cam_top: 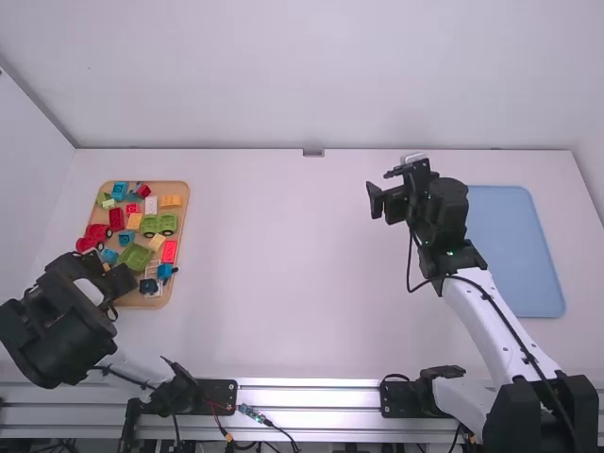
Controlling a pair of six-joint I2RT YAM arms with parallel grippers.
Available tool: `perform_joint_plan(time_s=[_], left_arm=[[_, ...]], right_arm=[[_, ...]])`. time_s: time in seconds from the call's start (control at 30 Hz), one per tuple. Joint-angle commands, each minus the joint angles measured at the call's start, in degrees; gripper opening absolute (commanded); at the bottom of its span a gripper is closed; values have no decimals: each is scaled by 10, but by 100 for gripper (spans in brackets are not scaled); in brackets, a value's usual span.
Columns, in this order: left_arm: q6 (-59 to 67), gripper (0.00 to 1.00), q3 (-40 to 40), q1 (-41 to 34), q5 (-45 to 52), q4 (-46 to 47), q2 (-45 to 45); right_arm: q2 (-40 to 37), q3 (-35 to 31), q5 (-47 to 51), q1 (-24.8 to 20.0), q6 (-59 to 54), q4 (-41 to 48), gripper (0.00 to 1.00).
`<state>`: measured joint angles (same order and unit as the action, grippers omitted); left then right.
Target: Assemble lego blocks to make yellow taxi
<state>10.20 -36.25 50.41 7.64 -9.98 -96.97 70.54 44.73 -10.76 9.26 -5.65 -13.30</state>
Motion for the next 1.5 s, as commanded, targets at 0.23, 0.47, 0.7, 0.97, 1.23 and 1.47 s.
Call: perform_joint_plan(time_s=[0.23, 0.47, 0.7, 0.97, 1.23, 1.47], left_arm=[[-6, 56, -3, 4, -17, 38, -7], [-5, 51, -3, 5, -17, 30, -7], [-16, 43, -29, 0, -10, 50, -5], [-19, 41, -94, 1, 32, 152, 45], [34, 42, -127, -46, 91, 251, 147], [109, 36, -130, -158, 163, 299, 235]], right_arm=[[0, 15, 2, 2, 3, 5, 99], [0, 15, 1, 2, 3, 5, 99], [0, 15, 1, 2, 3, 5, 99], [0, 15, 1, 2, 3, 5, 99], [0, 15, 1, 2, -3, 0, 99], [0, 15, 3, 2, -8, 3, 99]])
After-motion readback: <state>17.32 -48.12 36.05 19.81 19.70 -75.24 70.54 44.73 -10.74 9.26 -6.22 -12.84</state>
